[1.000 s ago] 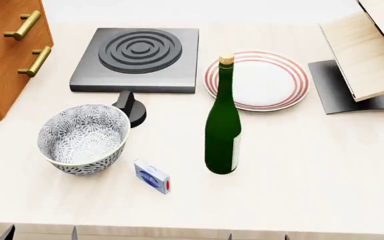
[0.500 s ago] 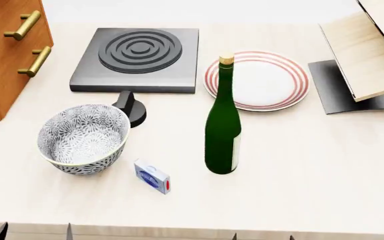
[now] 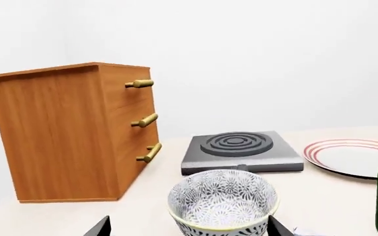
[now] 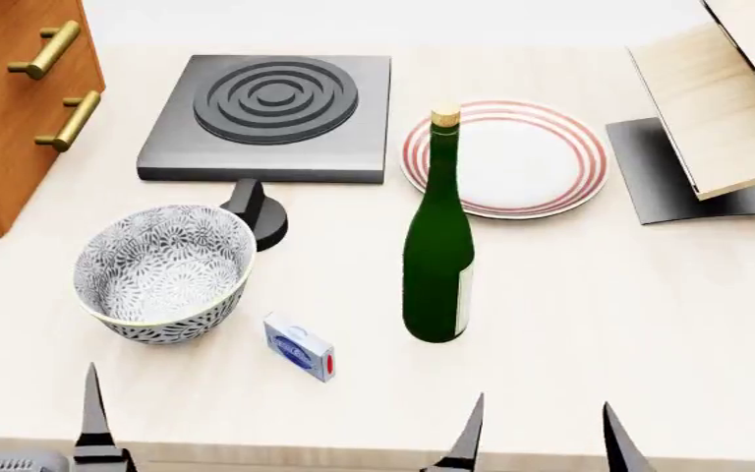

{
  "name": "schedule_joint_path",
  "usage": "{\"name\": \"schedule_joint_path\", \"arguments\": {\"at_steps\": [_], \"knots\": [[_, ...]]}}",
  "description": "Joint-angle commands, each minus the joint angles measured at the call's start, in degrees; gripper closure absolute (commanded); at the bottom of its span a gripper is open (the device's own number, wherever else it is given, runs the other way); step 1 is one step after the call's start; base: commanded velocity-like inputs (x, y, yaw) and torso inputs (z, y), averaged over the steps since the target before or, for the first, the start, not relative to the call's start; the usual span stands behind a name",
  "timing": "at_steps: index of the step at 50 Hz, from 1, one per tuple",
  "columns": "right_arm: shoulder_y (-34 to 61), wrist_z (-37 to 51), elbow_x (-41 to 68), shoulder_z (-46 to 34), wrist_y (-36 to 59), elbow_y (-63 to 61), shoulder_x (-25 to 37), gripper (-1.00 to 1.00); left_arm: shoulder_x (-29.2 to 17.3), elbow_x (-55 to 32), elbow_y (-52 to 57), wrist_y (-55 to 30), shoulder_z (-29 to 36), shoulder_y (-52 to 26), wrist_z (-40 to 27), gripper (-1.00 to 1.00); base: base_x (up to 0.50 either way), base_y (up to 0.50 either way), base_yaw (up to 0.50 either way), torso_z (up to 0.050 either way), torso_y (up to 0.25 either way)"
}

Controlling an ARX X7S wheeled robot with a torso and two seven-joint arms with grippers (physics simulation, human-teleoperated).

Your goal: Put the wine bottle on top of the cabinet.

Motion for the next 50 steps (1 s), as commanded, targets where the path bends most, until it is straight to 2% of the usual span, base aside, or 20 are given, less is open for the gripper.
{"name": "schedule_joint_path", "arguments": {"at_steps": [1,5,6,13,22,42,50], "knots": [[0.58,0.29,0.86,0.04,8.37,-14.83,0.49,-1.0,-0.58,0.71,15.75,-7.88,-0.2,-0.42,1.12,-1.0,0.0,0.0,0.0,0.0,0.0],[1.35,1.45,-1.24,-1.58,11.47,-19.85,1.63,-1.0,-0.69,0.36,20.8,-11.27,-0.07,-1.28,1.14,-1.0,0.0,0.0,0.0,0.0,0.0],[1.52,1.39,-0.36,-1.11,12.24,-21.03,1.45,-1.0,0.18,-2.21,22.41,-12.01,-1.44,-1.58,1.54,-1.0,0.0,0.0,0.0,0.0,0.0],[2.03,1.89,0.01,-1.45,14.01,-23.87,1.69,-1.0,-0.67,-1.05,26.68,-15.51,-0.35,-2.75,0.9,-1.0,0.0,0.0,0.0,0.0,0.0],[2.97,2.48,0.52,-2.03,16.67,-27.62,2.04,-1.0,-0.99,-1.11,27.84,-16.43,0.55,-3.37,0.52,-1.0,0.0,0.0,0.0,0.0,0.0],[3.19,3.26,2.07,-1.97,15.63,-28.16,2.27,-1.0,-1.6,-2.21,28.93,-18.01,1.41,-3.93,-0.37,-1.0,0.0,0.0,0.0,0.0,0.0],[3.18,3.6,2.35,-2.28,15.79,-28.0,2.54,-1.0,-2.06,-2.77,29.41,-18.35,1.44,-4.06,-0.92,-1.0,0.24,0.0,0.0,0.0,0.0]]}}
